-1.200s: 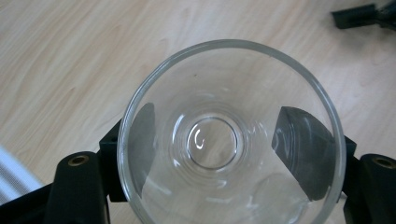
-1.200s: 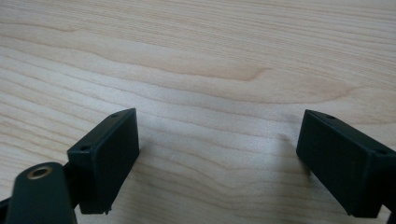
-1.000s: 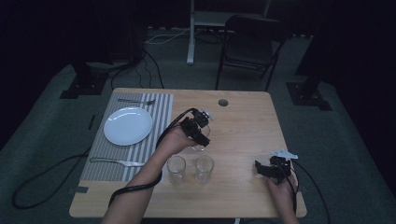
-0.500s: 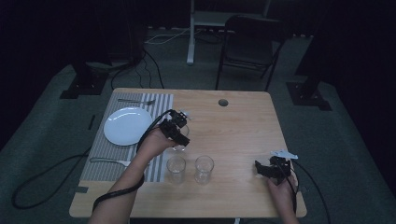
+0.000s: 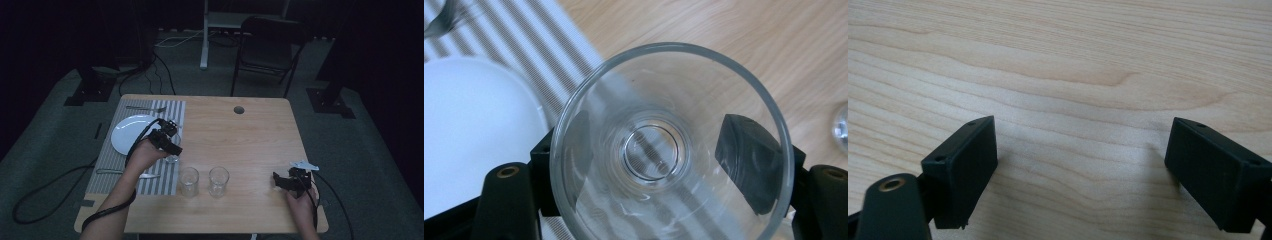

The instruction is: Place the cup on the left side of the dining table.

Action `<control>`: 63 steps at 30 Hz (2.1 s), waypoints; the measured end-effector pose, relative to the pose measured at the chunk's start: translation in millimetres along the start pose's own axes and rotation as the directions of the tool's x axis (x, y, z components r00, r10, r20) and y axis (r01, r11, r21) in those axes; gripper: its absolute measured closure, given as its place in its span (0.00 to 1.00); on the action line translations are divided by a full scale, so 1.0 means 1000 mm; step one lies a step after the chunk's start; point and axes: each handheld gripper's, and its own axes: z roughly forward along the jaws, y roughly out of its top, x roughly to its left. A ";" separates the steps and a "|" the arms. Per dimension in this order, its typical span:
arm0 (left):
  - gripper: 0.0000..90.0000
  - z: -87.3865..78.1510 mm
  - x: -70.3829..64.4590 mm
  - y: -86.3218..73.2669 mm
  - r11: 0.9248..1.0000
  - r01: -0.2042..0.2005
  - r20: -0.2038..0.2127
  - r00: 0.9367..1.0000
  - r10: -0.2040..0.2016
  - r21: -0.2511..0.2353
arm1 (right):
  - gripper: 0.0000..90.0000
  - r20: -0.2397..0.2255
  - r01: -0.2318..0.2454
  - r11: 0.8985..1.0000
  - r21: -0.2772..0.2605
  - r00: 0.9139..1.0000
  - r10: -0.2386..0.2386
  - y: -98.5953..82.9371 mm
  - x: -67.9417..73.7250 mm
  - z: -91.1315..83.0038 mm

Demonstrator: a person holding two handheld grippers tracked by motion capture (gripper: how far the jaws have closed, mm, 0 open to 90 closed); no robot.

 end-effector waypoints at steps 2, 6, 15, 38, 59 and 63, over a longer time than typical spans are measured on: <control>0.32 0.000 0.003 -0.003 1.000 0.005 -0.003 1.000 -0.005 0.002 | 0.15 0.001 -0.001 1.000 0.000 1.000 0.001 0.000 0.000 0.000; 0.32 0.004 0.016 -0.016 0.999 0.038 -0.002 0.999 -0.038 0.016 | 0.15 0.001 -0.001 1.000 0.000 1.000 0.001 0.000 0.000 0.000; 0.32 0.011 0.033 -0.033 0.995 0.087 -0.014 0.996 -0.087 0.045 | 0.15 0.004 -0.003 1.000 0.001 1.000 0.003 0.000 0.001 0.000; 0.32 0.024 0.046 -0.060 0.984 0.176 -0.014 0.984 -0.177 -0.029 | 0.15 0.004 -0.003 1.000 0.001 1.000 0.003 0.000 0.001 0.000; 0.32 0.030 0.034 -0.095 0.924 0.287 -0.030 0.952 -0.304 -0.254 | 0.15 0.004 -0.003 1.000 0.001 1.000 0.003 0.000 0.000 0.000; 0.31 0.028 0.030 -0.100 0.920 0.286 -0.031 0.952 -0.305 -0.269 | 0.15 0.004 -0.003 1.000 0.001 1.000 0.003 0.000 0.000 0.000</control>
